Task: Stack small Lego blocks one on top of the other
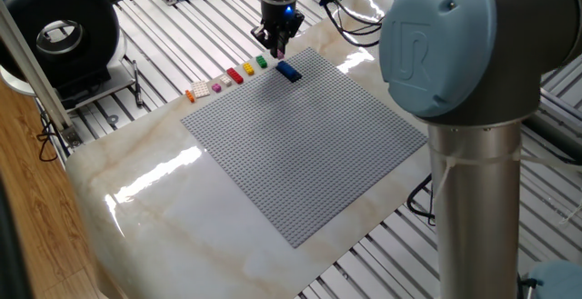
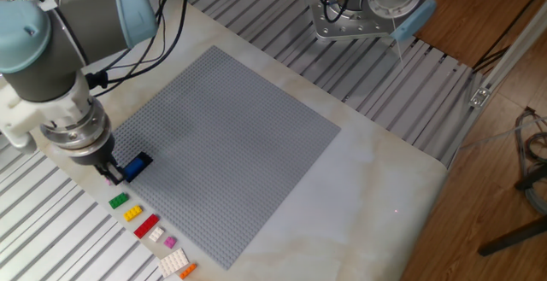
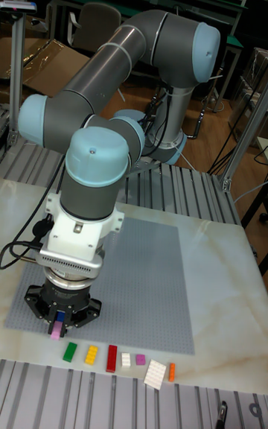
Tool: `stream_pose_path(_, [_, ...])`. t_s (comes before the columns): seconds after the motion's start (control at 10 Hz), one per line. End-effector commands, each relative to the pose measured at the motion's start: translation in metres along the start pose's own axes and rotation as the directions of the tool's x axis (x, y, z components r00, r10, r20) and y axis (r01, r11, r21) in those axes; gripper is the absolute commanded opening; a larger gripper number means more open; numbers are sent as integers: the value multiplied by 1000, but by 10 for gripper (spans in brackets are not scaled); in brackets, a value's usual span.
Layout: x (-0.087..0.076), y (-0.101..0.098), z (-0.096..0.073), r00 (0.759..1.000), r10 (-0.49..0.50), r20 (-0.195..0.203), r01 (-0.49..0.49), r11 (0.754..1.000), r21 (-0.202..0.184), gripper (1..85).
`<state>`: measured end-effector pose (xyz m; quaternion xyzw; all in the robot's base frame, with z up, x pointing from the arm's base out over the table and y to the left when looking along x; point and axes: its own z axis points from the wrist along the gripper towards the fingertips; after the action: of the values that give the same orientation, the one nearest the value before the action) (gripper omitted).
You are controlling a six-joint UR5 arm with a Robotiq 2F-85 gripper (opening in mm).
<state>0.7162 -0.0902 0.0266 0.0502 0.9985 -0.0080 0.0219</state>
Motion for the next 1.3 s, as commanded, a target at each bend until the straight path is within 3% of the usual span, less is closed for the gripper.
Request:
stream_pose_path(0.0, [16,1,-7,1000,3,-7,-3,1000,-12,10])
stream_pose_path(0.6, [27,4,4,1000,7,22,-6,1000,-26,10])
stream_pose_path(1.2, [30,4,7,1000,-12,24,12,1000,-26,10])
